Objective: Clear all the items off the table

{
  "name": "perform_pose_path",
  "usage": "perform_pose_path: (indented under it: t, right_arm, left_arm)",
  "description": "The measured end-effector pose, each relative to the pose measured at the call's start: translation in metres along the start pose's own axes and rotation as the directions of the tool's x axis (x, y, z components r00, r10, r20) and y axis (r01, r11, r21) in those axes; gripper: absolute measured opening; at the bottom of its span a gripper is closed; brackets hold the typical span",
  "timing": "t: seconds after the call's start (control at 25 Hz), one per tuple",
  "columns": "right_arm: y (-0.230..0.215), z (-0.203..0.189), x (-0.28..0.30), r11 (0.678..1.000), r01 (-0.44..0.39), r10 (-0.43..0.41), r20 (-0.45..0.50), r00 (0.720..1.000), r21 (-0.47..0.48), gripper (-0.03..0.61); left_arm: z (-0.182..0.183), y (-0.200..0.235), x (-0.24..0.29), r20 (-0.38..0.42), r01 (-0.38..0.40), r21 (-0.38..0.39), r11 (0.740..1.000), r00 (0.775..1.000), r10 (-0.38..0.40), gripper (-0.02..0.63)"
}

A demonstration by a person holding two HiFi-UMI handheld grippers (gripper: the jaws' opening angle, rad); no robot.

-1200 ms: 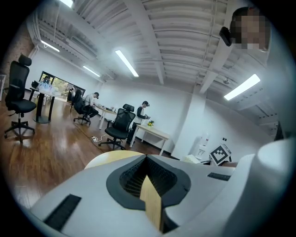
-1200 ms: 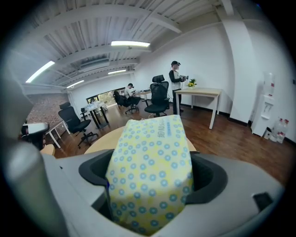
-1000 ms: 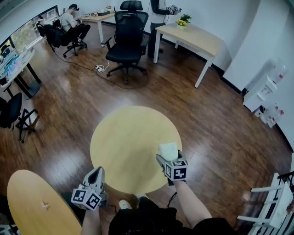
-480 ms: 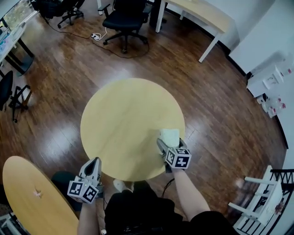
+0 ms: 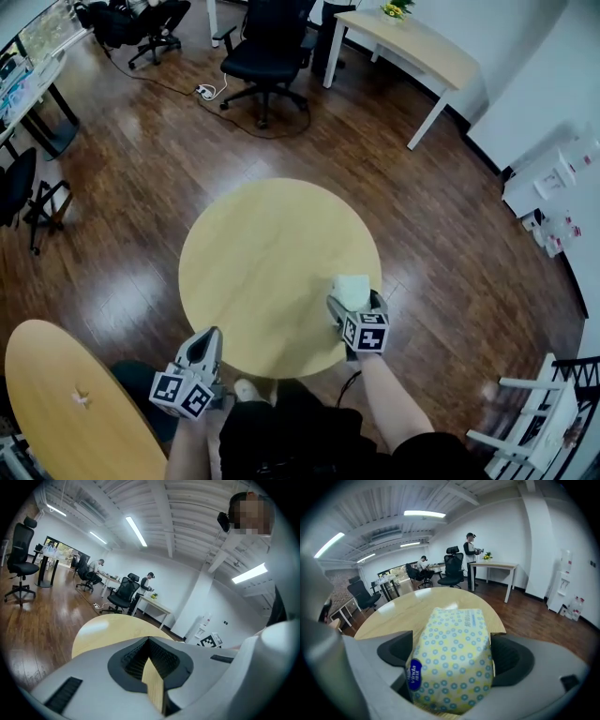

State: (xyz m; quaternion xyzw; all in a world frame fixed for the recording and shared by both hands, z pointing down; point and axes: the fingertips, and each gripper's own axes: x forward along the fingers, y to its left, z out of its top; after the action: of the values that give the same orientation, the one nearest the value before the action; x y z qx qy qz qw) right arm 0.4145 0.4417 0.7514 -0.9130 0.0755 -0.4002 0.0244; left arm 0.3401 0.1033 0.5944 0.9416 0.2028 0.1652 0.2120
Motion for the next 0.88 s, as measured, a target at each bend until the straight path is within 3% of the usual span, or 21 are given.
perform_pose_path:
  t: [0.12, 0.28, 0.48, 0.64, 0.72, 0.8, 0.84, 0.88]
  right_arm:
    - [0.006, 0.012, -0.014, 0.999, 0.02, -0.017, 0.06, 0.998, -0.047, 0.528]
    - [0.017, 0.031, -0.038, 0.999, 0.034, -0.029, 0.143, 0.989, -0.034, 0.528]
    - [0.022, 0.074, -0.086, 0.998, 0.041, -0.053, 0.312, 0.949, 0.046, 0.508]
    - [0.032, 0.102, -0.12, 0.998, 0.008, -0.033, 0.402, 0.915, 0.064, 0.492]
    - [0.039, 0.119, -0.141, 0.998, -0.003, -0.027, 0.47, 0.882, 0.063, 0.343]
    - [0.047, 0.131, -0.157, 0.999, -0.006, -0.022, 0.519, 0.855, 0.052, 0.042]
    - [0.052, 0.136, -0.161, 0.999, -0.003, -0.018, 0.531, 0.847, 0.038, 0.002]
    - [0.058, 0.139, -0.163, 1.0, 0.001, -0.011, 0.538, 0.843, 0.019, 0.002]
  left_arm:
    - [0.017, 0.01, -0.012, 0.034, -0.011, 0.017, 1.0, 0.999, 0.011, -0.009]
    - [0.035, 0.024, -0.03, 0.081, -0.025, 0.035, 0.999, 0.996, 0.022, -0.009]
    - [0.078, 0.032, -0.037, 0.2, -0.053, 0.039, 0.998, 0.979, 0.044, -0.009]
    - [0.111, 0.02, -0.046, 0.257, -0.036, 0.1, 0.994, 0.966, 0.009, -0.009]
    - [0.123, 0.019, -0.054, 0.278, -0.04, 0.116, 0.992, 0.961, 0.007, -0.009]
    - [0.129, 0.024, -0.063, 0.3, -0.054, 0.111, 0.992, 0.954, 0.018, -0.009]
    - [0.13, 0.027, -0.067, 0.311, -0.06, 0.107, 0.992, 0.95, 0.023, -0.009]
    - [0.13, 0.031, -0.071, 0.323, -0.065, 0.103, 0.993, 0.946, 0.029, -0.009]
